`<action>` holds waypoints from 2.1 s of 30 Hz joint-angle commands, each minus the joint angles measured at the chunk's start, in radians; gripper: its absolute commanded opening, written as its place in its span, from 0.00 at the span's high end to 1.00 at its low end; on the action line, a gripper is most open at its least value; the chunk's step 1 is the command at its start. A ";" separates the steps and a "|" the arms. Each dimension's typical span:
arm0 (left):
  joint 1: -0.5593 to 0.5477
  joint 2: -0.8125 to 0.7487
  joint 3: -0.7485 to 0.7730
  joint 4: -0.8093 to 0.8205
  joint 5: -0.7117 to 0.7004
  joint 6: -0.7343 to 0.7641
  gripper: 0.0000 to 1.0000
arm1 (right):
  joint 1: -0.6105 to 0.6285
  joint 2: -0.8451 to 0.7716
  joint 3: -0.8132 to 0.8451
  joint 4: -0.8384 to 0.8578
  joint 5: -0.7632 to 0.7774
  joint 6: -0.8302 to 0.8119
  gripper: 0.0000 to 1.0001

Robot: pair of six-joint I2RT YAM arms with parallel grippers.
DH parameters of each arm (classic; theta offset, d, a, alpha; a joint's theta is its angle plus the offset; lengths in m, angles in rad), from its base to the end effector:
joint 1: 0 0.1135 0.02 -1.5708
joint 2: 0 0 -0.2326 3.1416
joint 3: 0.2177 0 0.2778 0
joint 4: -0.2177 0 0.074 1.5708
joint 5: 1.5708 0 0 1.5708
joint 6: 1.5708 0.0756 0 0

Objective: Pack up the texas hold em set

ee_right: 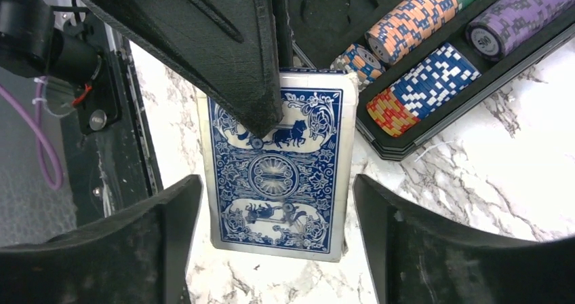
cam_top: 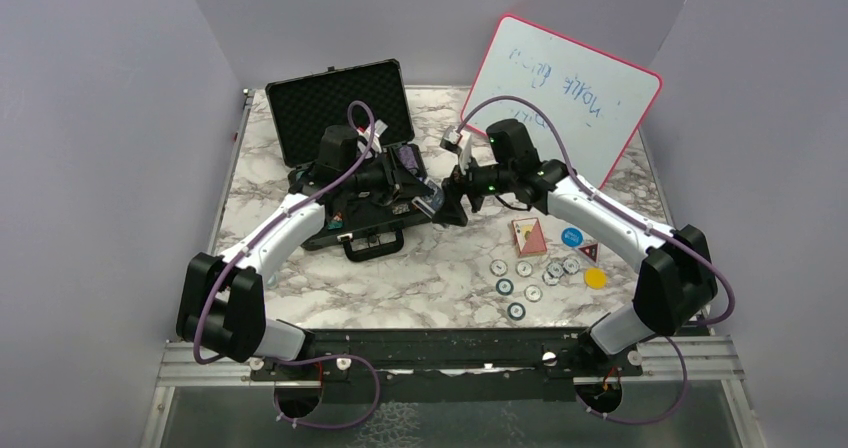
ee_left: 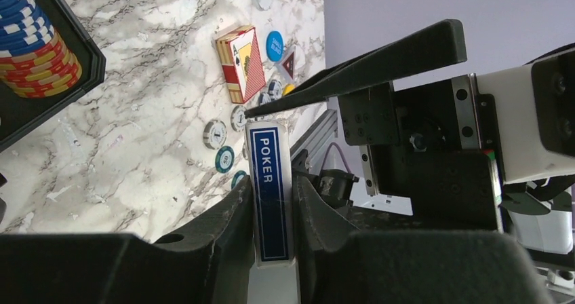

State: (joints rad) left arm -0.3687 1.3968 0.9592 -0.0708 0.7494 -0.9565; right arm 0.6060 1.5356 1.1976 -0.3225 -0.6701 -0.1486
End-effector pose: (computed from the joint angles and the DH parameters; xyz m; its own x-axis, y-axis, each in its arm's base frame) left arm 0.3208 -0.1792 0.2190 -0.9309 -0.2817 -0.2325 0.1010 0.4134 -0.9050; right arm 0.2961 0.2623 0.2309 -0.3729 -0.3996 -0.8374 -0.9148 0.3091 0.2599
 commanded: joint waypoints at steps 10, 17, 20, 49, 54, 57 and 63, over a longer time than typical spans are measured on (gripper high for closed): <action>0.192 -0.149 0.010 0.016 -0.321 0.155 0.99 | 0.008 -0.196 -0.063 0.116 0.172 0.185 0.00; 0.251 -0.114 0.009 -0.037 -0.596 0.263 0.99 | 0.008 -0.271 -0.192 0.252 0.230 0.418 0.01; 0.267 -0.051 -0.006 0.027 -0.600 0.275 1.00 | 0.008 -0.291 -0.235 0.318 0.199 0.492 0.01; 0.278 0.236 -0.111 0.417 -0.633 0.084 0.94 | 0.008 -0.235 -0.253 0.359 0.024 0.506 0.02; 0.284 0.261 -0.053 0.281 -0.589 0.168 0.72 | 0.008 -0.235 -0.254 0.346 0.045 0.501 0.02; 0.284 0.278 0.004 0.167 -0.593 0.241 0.61 | 0.008 -0.233 -0.258 0.347 0.043 0.507 0.02; 0.284 0.251 0.075 0.008 -0.681 0.357 0.37 | 0.007 -0.229 -0.259 0.350 0.045 0.509 0.02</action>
State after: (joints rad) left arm -0.0811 1.6699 0.9657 0.0784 0.1196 -0.7090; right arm 0.6079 1.2980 0.9459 0.0208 -0.6174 0.3519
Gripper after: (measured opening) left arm 0.592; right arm 0.983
